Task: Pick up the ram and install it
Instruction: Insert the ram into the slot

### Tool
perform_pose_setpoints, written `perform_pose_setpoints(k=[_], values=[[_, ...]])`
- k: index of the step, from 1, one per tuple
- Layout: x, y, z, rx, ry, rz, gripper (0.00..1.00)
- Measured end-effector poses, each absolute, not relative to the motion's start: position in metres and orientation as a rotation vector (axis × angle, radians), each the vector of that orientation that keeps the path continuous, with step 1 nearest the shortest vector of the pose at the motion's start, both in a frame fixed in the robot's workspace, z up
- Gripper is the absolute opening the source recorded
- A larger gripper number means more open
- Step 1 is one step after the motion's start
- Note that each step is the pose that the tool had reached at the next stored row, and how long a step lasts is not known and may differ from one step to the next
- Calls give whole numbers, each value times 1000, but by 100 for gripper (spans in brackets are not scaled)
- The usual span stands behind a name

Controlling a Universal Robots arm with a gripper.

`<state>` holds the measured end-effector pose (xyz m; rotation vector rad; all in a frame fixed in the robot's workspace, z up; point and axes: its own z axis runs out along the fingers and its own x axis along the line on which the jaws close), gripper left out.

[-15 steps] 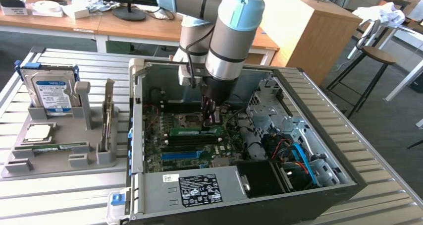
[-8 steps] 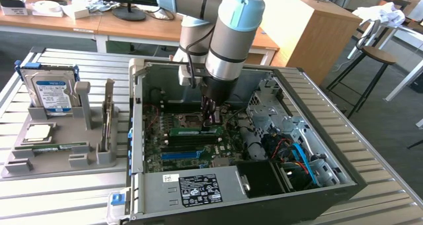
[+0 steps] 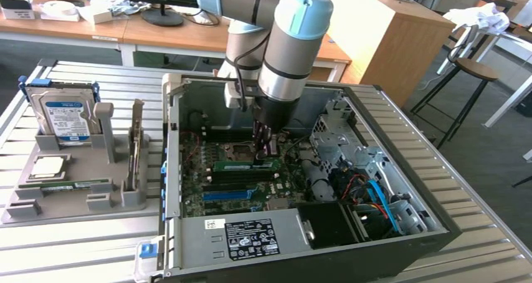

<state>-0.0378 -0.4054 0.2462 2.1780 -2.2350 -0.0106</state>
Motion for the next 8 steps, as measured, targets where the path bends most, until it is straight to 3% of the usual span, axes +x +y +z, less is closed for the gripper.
perform_pose_setpoints(k=[8], values=[[-38, -405, 246, 2184, -2229, -11, 11]])
